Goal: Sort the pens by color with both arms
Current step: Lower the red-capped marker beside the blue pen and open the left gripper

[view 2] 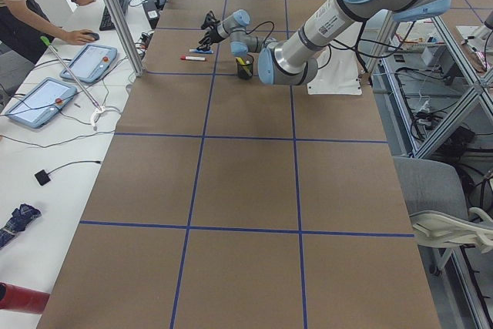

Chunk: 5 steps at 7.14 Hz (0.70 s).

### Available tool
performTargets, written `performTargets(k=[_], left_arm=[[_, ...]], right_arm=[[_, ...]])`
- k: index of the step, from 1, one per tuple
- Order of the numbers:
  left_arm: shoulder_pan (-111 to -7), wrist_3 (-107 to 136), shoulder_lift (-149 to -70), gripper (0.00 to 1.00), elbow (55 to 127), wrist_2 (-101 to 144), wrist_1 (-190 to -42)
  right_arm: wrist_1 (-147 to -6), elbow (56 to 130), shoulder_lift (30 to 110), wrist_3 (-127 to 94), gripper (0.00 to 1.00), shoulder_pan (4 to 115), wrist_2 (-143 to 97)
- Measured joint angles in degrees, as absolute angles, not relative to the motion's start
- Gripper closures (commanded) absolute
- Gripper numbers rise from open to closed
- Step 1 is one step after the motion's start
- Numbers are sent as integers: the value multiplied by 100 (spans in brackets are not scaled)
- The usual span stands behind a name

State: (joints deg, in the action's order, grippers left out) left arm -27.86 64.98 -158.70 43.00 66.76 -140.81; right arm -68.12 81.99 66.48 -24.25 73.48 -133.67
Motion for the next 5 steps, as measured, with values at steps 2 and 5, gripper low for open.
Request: performTargets(k=[2,5], left_arm=[[-2795,6254,-15760,0,4811,6697,-13883],[-3031,6044,-15681,0,6213,7582,-11883]], right_arm=[[-6809,8227,6636,-2473,0,7348,-13374],[-6797,8388,6615,-2760,0,7341,-13387]])
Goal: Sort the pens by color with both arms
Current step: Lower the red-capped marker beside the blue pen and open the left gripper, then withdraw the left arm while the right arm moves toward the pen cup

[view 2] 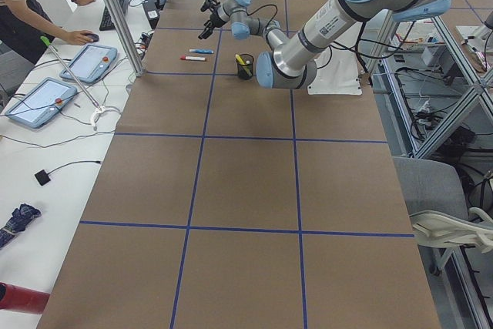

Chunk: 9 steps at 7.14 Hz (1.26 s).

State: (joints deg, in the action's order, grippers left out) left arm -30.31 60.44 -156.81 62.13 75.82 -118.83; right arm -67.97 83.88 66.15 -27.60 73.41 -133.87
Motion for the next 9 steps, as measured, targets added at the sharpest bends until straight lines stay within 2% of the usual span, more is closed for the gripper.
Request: performTargets(k=[2,4,5,7,9], left_arm=[[-3355,5788,-15453,0,7567,8508,-10040],[-3815,4937,-14522,0,9456,9206,-8574],[-4148,4446,-14012,0,10183,9662,-8199],[-4825,3579,-13291,0,10837,10519,-8000],[-5434,2789,-12866,0,10916,11113,-8013]], right_arm=[[-6822,8770,6602,-3367,0,7185,-13389],[-6846,9364,6555,-4561,0,6720,-13190],[-6875,9681,6486,-5371,0,6345,-12850],[-7701,10150,5971,-6787,2,5468,-11950],[-9453,10450,5018,-7652,1,4669,-11327]])
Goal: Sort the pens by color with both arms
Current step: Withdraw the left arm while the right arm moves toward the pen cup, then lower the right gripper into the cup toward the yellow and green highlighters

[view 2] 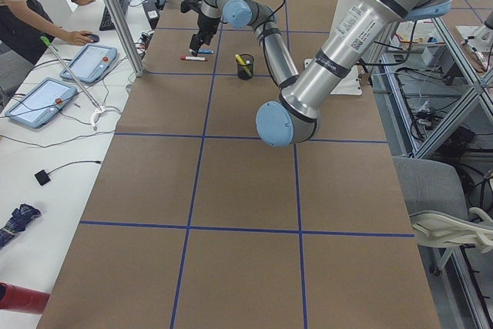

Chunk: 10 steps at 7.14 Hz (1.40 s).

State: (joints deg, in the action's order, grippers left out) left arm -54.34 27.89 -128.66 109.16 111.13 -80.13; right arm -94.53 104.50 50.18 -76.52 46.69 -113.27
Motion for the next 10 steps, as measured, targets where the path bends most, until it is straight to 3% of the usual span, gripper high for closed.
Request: performTargets(k=[2,5,6,7,10], left_arm=[[-5887,2199,-12530,0,10908,11446,-8047],[-6202,2061,-12455,0,10881,11511,-8034],[-6228,2060,-12455,0,10876,11513,-8035],[-6233,2062,-12459,0,10871,11513,-8041],[-6232,2065,-12486,0,10834,11506,-8060]], right_arm=[[-10198,10286,4379,-8016,1,4178,-11306],[-10425,8737,3222,-8069,1,3799,-11814],[-10430,8330,3016,-8055,5,3674,-11901],[-10463,8159,2961,-8044,19,3563,-11970],[-10645,8063,3074,-8044,30,3209,-12021]])
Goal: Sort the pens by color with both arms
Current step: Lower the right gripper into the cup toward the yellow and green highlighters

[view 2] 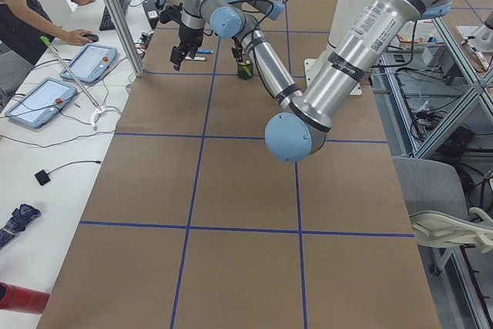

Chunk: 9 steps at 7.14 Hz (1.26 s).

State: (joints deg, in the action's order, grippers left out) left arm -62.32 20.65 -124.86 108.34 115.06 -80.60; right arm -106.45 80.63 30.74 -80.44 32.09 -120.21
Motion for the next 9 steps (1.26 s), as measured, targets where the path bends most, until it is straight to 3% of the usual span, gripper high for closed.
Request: performTargets(k=[6,9], left_arm=[[-6206,2065,-12506,0,10837,11505,-8073],[-6190,2065,-12496,0,10837,11505,-8072]], right_arm=[[-10661,7938,3137,-8042,59,3024,-11973],[-10665,7936,3109,-8040,60,3024,-11965]])
